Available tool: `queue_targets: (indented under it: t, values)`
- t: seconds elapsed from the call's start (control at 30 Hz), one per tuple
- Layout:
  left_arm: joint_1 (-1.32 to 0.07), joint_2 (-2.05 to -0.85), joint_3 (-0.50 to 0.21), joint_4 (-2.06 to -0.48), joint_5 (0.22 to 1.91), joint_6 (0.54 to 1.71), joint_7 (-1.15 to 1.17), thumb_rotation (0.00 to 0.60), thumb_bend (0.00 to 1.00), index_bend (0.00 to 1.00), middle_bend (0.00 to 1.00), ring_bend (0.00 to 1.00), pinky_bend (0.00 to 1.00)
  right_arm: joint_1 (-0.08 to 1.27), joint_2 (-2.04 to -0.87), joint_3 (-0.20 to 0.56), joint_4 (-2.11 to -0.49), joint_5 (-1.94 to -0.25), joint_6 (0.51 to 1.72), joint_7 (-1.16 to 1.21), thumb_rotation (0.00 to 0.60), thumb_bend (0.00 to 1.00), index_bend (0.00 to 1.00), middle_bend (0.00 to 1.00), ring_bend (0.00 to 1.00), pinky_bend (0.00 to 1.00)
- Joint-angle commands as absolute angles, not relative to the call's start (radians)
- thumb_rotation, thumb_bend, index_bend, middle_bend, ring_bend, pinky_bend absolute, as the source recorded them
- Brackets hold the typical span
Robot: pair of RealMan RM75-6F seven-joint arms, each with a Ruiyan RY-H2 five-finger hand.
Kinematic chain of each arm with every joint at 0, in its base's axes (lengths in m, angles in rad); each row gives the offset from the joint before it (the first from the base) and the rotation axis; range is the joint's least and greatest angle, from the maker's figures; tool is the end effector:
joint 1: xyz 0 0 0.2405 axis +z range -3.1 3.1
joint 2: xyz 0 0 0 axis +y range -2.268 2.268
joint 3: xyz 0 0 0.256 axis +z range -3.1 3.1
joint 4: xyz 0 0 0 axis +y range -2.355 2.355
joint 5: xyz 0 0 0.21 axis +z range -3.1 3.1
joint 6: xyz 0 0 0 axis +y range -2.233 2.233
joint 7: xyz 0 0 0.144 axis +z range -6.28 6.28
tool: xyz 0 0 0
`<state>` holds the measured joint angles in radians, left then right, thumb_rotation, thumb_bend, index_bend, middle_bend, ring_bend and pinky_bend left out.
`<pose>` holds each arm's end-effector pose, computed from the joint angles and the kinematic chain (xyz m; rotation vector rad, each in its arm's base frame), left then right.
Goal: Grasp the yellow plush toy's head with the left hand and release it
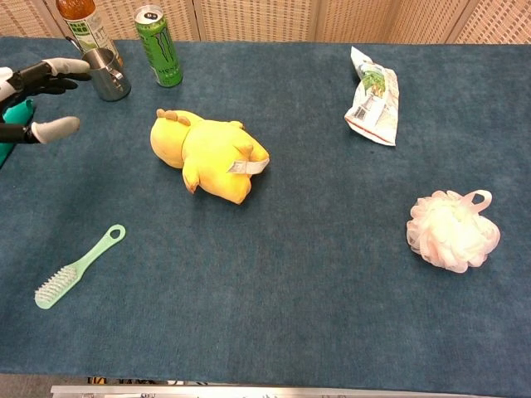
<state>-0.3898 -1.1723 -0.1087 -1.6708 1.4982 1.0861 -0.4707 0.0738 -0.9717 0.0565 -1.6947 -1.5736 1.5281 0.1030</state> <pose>-0.2368 0.2663 0.0919 -1.5594 -1.4723 -1.2525 -0.2929 -0.1778 0.1995 1.4068 -0.8719 1.0004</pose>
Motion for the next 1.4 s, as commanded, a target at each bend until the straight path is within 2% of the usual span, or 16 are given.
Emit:
queue_targets:
  t: [0.03,0.1,0.23,0.87,1.4]
  values:
    - [-0.443,-1.189,-0.127,-1.638,1.455,1.016,-0.536,0.166,0.10,0.05,0.11,0.09,0.08,0.074,-0.971,0.057,-1.695,-1.574,1.528,0.103,0.600,0.26,0.41,0.43,0.32,0.38]
    - [-0.461,-1.207,-0.131,-1.616,1.447,0.995,-0.559,0.124,0.08,0.05,0.10,0.08,0.07,0.074,-0.971,0.057,-1.695,-1.574,1.527,0.103,0.600,0.26,0.41,0.43,0.32,0.38]
    - [-0.494,-1.252,-0.131,-1.553,1.439,0.959,-0.574,0.087,0.06,0.05,0.09,0.08,0.06,0.074,-0.972,0.056,-1.692,-1.573,1.526,0.105,0.600,0.26,0.41,0.43,0.32,0.38]
    - [-0.614,-1.430,-0.149,-1.325,1.326,0.807,-0.505,0.082,0.06,0.05,0.09,0.08,0.05,0.068,-0.968,0.058,-1.695,-1.560,1.524,0.097,0.600,0.26,0.41,0.43,0.32,0.38]
    - [-0.670,-1.547,-0.167,-1.242,1.285,0.764,-0.474,0.086,0.06,0.05,0.09,0.08,0.05,0.060,-0.963,0.058,-1.699,-1.555,1.528,0.096,0.600,0.26,0.41,0.43,0.32,0.38]
